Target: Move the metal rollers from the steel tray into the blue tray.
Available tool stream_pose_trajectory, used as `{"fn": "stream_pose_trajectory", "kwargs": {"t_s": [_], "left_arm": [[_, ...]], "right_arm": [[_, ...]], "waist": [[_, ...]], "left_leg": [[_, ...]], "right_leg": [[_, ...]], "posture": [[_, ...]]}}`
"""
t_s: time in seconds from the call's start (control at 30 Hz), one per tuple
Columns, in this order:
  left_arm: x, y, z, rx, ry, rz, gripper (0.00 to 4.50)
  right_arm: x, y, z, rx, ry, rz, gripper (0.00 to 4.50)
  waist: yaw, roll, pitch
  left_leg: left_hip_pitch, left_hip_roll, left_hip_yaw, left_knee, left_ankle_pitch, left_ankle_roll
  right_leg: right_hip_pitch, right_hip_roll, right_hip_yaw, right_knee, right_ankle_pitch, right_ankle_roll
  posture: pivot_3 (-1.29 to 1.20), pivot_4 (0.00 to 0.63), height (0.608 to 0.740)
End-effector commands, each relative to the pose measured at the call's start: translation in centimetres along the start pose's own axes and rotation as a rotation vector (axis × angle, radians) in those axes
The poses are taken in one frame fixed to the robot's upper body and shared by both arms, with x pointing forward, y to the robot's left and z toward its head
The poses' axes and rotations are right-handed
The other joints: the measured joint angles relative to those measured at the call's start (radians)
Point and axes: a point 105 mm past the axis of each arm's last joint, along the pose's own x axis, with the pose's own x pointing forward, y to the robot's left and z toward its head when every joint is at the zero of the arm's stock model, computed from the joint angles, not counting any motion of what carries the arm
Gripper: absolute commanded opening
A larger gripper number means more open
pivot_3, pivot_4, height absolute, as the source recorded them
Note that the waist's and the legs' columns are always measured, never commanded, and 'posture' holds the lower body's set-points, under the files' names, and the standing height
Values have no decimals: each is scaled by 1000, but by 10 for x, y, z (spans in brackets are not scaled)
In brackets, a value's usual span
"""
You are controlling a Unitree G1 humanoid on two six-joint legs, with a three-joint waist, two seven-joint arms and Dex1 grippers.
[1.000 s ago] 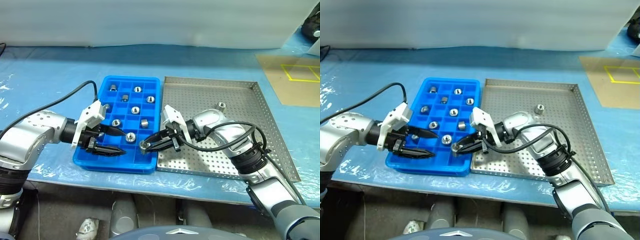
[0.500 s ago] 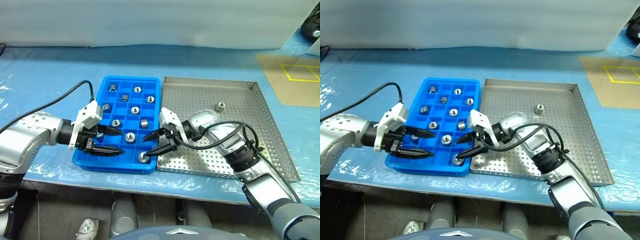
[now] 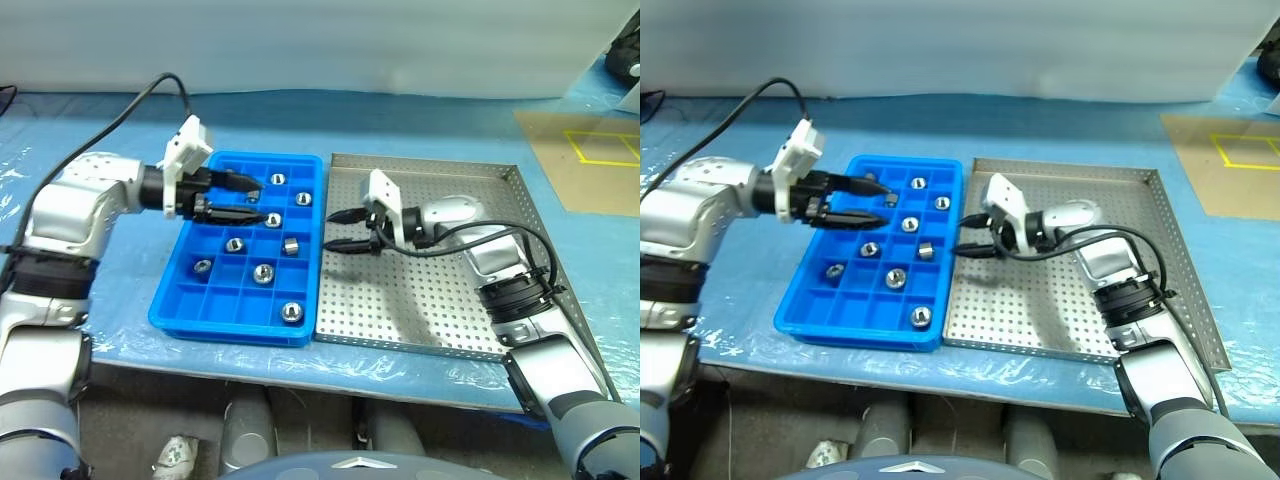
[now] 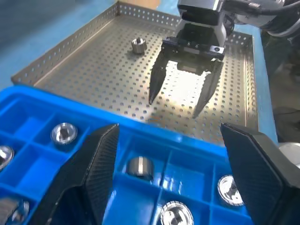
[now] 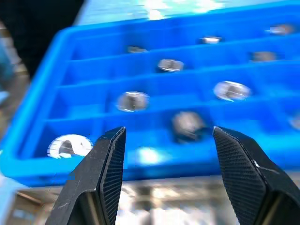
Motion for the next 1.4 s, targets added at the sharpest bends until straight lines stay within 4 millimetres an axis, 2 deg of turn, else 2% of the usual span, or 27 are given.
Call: {"fn": "stream_pose_trajectory", "kwargs": {"t_s": [0.03,0.17,0.27,0.33,0.47,0.6,0.73,0.83,0.97,1.1,1.3,1.4], "left_arm": [[18,10,11,58,-5,-49,3659],[48,23,18,101,-24,-85,3659],[67,23,21,122,-39,-125,3659],[76,19,21,129,-44,-169,3659],[87,17,18,132,-52,-189,3659],[86,15,16,123,-60,-198,3659],[80,14,12,105,-54,-190,3659],[76,13,8,95,-42,-182,3659],[69,13,1,88,-24,-150,3659],[64,13,-1,77,-24,-134,3659],[66,12,-4,66,-22,-135,3659],[67,11,-5,64,-21,-140,3659]], "right_arm": [[-22,-28,0,-15,-27,-190,3052],[-47,-62,-14,-23,-4,-448,3052],[-62,-79,-23,-51,4,-603,3052],[-74,-94,-28,-104,28,-734,3052],[-85,-112,-42,-66,33,-888,3052],[-73,-118,-58,22,25,-914,3052],[-48,-118,-63,57,24,-867,3052],[-41,-118,-66,57,49,-859,3052],[-57,-129,-72,127,37,-965,3052],[-71,-136,-63,127,-23,-1006,3052],[-80,-137,-63,132,-44,-1015,3052],[-90,-137,-70,145,-36,-1043,3052]], "waist": [[-8,0,0],[-25,-1,0],[-38,-1,0],[-49,-1,0],[-72,-1,0],[-88,-1,0],[-89,-1,0],[-82,-1,0],[-71,-1,1],[-56,0,1],[-59,0,1],[-60,0,1]], "left_leg": [[0,0,0,0,0,0],[-1,0,0,1,0,1],[-2,0,0,2,-1,2],[-2,0,0,4,-2,4],[-2,-1,1,6,-4,7],[-2,-1,1,7,-4,7],[-2,0,2,8,-5,8],[-3,0,2,8,-5,9],[-5,0,2,9,-7,12],[-8,0,2,11,-7,12],[-8,0,2,12,-8,13],[-8,0,2,12,-8,13]], "right_leg": [[0,0,0,0,0,0],[0,1,3,-1,0,0],[0,1,5,-1,0,0],[-1,1,7,-1,0,0],[0,2,7,-2,0,0],[0,2,7,-1,0,0],[0,2,6,0,0,0],[-1,2,5,0,0,0],[-1,0,4,-1,0,0],[-2,0,3,-1,0,0],[-2,0,1,-1,0,0],[-2,0,1,-1,0,0]], "posture": [[-138,150,740],[-199,150,740],[-235,150,740],[-244,150,740],[-246,150,740],[-226,150,740],[-197,150,740],[-175,150,740],[-158,150,740],[-153,150,740],[-166,150,740],[-170,150,740]]}}
